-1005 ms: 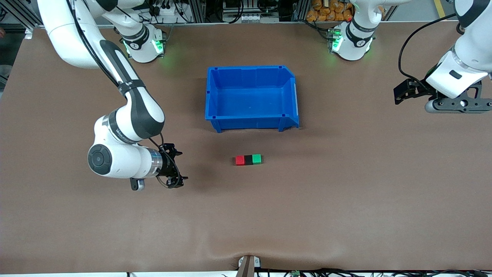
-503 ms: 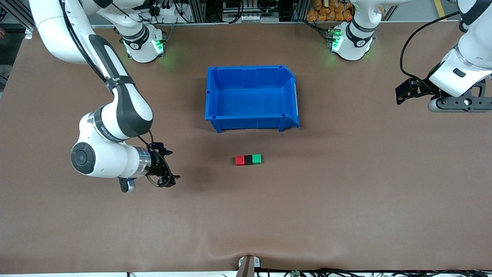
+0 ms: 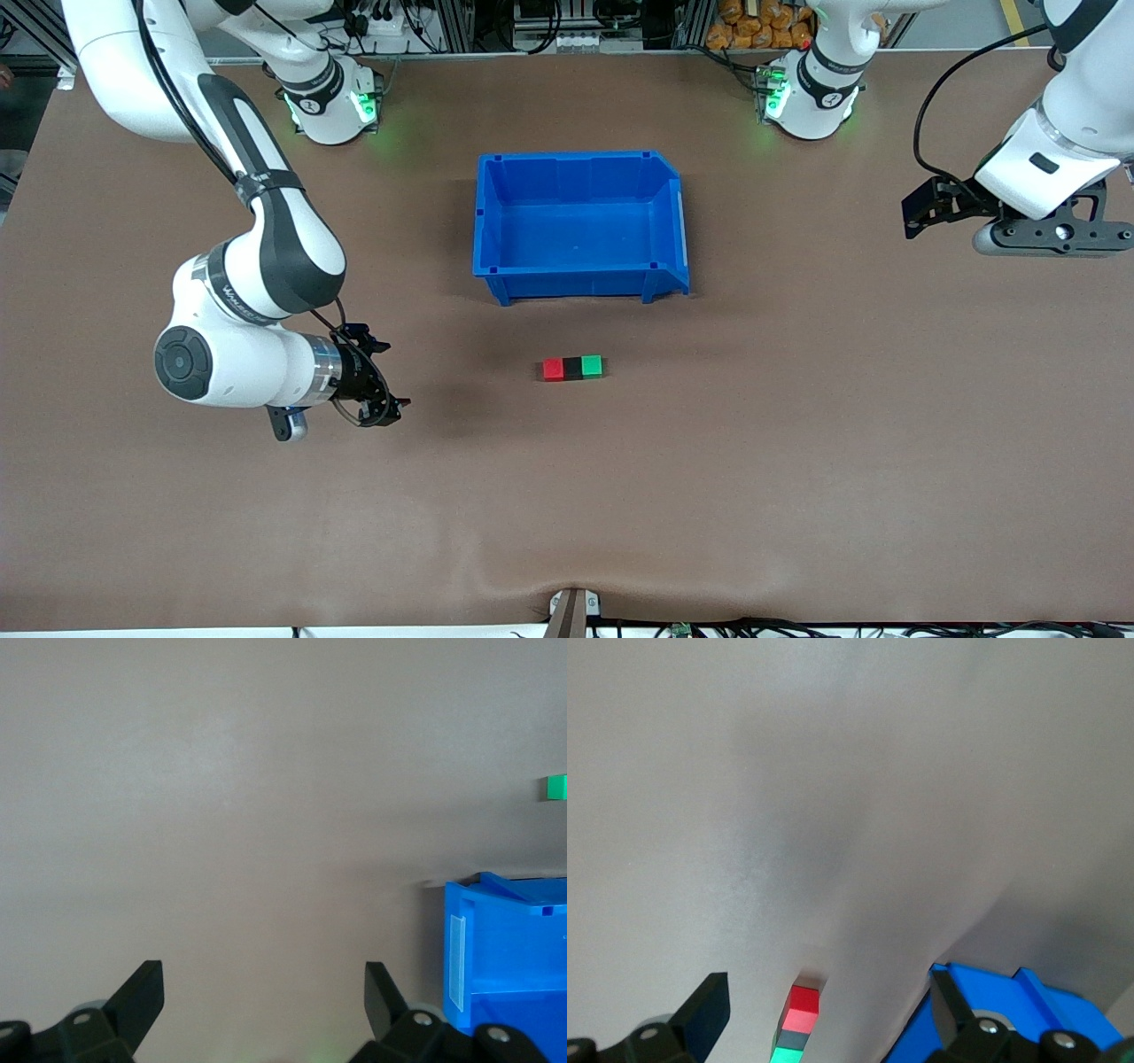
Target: Attach green and red cubes to black cube
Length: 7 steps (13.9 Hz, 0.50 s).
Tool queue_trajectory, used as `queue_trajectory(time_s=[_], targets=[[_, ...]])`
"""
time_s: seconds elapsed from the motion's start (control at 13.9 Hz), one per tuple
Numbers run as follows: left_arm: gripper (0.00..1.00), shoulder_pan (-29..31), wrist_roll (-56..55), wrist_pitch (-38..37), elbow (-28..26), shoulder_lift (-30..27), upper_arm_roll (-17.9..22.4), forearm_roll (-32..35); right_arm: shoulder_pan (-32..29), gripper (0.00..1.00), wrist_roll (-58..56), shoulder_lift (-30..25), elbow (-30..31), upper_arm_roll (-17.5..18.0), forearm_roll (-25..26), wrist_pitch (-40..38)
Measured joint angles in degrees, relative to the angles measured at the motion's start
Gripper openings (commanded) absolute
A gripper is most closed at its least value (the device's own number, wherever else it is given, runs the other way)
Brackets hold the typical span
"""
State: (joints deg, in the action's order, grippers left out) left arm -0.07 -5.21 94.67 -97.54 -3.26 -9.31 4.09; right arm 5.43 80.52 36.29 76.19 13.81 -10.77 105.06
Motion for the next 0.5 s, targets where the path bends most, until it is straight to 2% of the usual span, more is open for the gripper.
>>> queue_trajectory(time_s=[0.5], targets=[[1.00,0.0,0.2,0.0,-0.1,0.4,0.0,0.0,-0.6,1.00,-4.7,-1.3,0.0,-0.1,2.4,-0.1]])
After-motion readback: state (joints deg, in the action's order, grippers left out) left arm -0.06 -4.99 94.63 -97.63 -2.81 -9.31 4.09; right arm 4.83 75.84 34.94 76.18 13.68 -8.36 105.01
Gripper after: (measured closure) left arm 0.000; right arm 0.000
